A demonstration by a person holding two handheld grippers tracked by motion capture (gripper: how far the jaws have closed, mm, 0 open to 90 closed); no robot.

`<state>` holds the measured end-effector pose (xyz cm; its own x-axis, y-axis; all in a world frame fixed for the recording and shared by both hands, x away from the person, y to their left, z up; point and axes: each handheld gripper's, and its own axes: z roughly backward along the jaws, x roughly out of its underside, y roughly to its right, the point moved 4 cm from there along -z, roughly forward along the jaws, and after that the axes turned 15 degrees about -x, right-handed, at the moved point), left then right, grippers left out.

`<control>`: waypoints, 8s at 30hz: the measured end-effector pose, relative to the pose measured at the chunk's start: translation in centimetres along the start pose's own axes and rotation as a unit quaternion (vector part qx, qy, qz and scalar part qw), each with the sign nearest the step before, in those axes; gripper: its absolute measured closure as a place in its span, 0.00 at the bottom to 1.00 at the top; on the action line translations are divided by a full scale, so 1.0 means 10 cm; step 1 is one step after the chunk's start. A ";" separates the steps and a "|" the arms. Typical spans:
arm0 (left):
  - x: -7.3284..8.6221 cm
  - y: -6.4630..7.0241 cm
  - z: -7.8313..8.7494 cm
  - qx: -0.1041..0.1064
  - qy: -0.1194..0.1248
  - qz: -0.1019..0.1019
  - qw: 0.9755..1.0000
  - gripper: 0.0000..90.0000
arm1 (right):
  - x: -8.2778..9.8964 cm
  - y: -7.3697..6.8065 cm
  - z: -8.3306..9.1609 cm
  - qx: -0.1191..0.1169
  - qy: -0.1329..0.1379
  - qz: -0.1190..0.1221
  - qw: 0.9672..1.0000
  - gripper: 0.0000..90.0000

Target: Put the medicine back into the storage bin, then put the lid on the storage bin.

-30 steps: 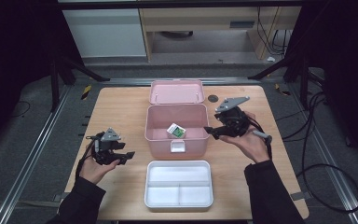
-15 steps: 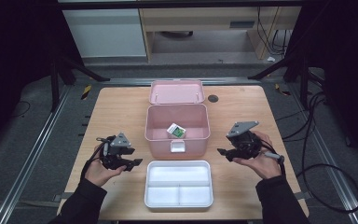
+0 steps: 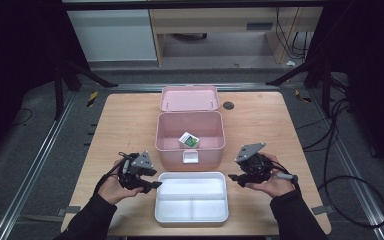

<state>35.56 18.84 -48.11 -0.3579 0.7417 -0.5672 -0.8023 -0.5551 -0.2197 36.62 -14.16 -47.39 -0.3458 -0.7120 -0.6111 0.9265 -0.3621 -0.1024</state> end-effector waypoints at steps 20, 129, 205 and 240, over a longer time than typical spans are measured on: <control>-0.04 0.38 -0.20 0.045 -0.053 -0.083 0.994 0.72 | -0.07 -0.32 -0.45 -0.085 -0.081 0.051 0.992 0.65; -1.47 -0.93 0.50 0.046 -0.071 -0.171 0.982 0.96 | -1.47 0.49 0.64 -0.096 -0.073 0.148 0.982 0.95; -1.21 -1.13 0.16 -0.056 0.020 -0.011 0.998 0.60 | -0.96 0.95 0.35 0.010 0.056 -0.008 0.998 0.54; -0.93 -1.74 -0.06 -0.169 0.085 0.208 0.960 0.54 | -1.03 1.48 0.45 0.114 0.194 -0.100 0.969 0.46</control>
<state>53.14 21.41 -39.45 -0.5070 0.3741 -0.7765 -0.3965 -0.9012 -0.1752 53.21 -14.84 -39.09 -0.3926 -0.3508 -0.8502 0.7748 -0.6243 -0.1002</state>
